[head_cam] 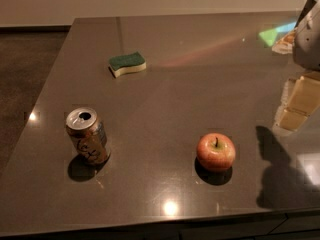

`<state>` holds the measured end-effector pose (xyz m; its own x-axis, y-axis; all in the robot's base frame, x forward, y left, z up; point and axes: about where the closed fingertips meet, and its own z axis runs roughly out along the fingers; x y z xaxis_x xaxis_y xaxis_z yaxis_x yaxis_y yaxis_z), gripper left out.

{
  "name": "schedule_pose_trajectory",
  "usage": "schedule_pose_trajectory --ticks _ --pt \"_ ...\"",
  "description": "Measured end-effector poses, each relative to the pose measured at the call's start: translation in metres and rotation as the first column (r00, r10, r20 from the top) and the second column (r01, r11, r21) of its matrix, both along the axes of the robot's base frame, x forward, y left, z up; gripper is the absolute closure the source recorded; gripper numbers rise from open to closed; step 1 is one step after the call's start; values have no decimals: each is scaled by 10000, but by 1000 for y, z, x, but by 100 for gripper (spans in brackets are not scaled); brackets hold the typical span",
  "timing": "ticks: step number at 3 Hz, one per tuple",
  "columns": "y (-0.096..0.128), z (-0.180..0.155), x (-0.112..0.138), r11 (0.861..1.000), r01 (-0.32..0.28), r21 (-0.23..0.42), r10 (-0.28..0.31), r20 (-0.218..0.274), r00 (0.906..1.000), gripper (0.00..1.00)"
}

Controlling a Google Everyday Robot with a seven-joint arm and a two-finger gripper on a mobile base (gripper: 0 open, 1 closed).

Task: Move orange can near apple

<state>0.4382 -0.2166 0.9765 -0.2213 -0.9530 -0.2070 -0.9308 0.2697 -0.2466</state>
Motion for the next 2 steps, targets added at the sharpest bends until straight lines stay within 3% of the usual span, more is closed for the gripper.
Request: schedule_pose_trajectory --ticks 1,2 --pt "0 0 0 10000 3 -2 -3 17 10000 0" --pt "16 1 17 9984 -362 427 359 82 9993 0"
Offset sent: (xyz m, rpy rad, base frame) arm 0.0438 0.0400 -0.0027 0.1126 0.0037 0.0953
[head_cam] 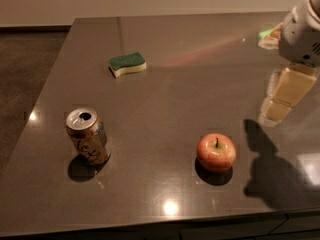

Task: Move orange can near apple

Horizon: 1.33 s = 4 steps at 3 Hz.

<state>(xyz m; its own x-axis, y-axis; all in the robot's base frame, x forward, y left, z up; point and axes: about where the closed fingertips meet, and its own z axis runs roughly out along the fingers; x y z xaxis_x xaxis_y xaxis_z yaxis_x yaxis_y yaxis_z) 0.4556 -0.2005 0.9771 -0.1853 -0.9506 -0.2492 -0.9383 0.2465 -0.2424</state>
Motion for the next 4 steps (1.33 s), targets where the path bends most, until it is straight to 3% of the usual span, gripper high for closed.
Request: schedule_pose_trajectory --ticks 1,2,4 --pt "40 0 21 9947 -746 704 745 42 9972 0" --pt "92 -10 30 9768 -1572 1452 1612 -161 9868 0" --pt "192 -42 8 9066 -3028 2939 3330 -574 9412 0"
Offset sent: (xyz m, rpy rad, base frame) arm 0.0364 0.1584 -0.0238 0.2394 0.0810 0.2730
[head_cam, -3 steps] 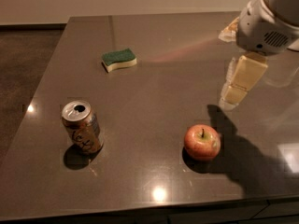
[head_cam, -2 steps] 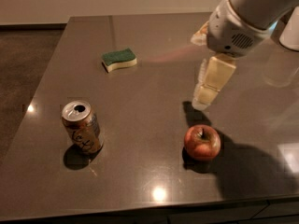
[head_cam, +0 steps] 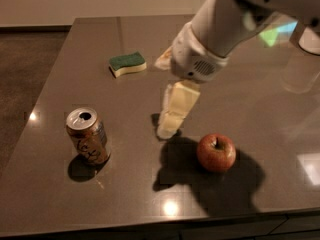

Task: Move orange can near apple

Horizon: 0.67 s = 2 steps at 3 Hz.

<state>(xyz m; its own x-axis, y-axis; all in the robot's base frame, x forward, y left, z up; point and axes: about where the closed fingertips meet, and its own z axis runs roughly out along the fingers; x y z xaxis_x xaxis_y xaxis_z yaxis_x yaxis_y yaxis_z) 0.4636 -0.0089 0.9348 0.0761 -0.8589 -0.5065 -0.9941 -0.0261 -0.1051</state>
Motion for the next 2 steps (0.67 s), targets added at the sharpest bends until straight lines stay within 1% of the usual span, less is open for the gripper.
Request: schedule_pose_trajectory --ticks 1,2 --pt "47 -16 -17 9951 -798 588 796 60 9968 0" --pt "84 -27 -32 9827 -1492 1101 1478 208 9888 0"
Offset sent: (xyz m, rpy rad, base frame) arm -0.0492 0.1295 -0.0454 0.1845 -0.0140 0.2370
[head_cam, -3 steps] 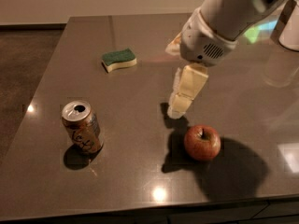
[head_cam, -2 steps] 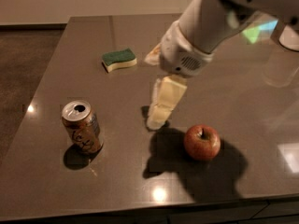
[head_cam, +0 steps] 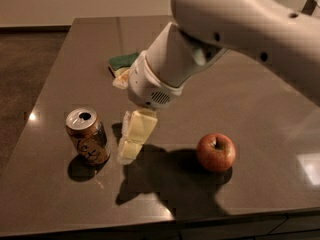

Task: Move orange can near apple

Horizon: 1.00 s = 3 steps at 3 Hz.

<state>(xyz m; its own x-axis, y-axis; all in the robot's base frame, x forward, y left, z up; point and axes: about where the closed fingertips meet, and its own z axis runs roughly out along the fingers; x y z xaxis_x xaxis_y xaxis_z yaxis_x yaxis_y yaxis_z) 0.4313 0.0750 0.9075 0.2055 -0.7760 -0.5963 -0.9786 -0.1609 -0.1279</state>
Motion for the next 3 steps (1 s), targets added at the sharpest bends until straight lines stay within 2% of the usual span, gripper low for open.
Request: schedule_pose_trajectory --ticks 1,2,3 --pt "32 -8 -16 9970 -681 377 685 -78 9976 0" --pt "52 -10 -26 9915 -1120 669 1139 -251 9932 0" --pt "65 -10 -30 9866 -1363 902 1398 -338 9896 17"
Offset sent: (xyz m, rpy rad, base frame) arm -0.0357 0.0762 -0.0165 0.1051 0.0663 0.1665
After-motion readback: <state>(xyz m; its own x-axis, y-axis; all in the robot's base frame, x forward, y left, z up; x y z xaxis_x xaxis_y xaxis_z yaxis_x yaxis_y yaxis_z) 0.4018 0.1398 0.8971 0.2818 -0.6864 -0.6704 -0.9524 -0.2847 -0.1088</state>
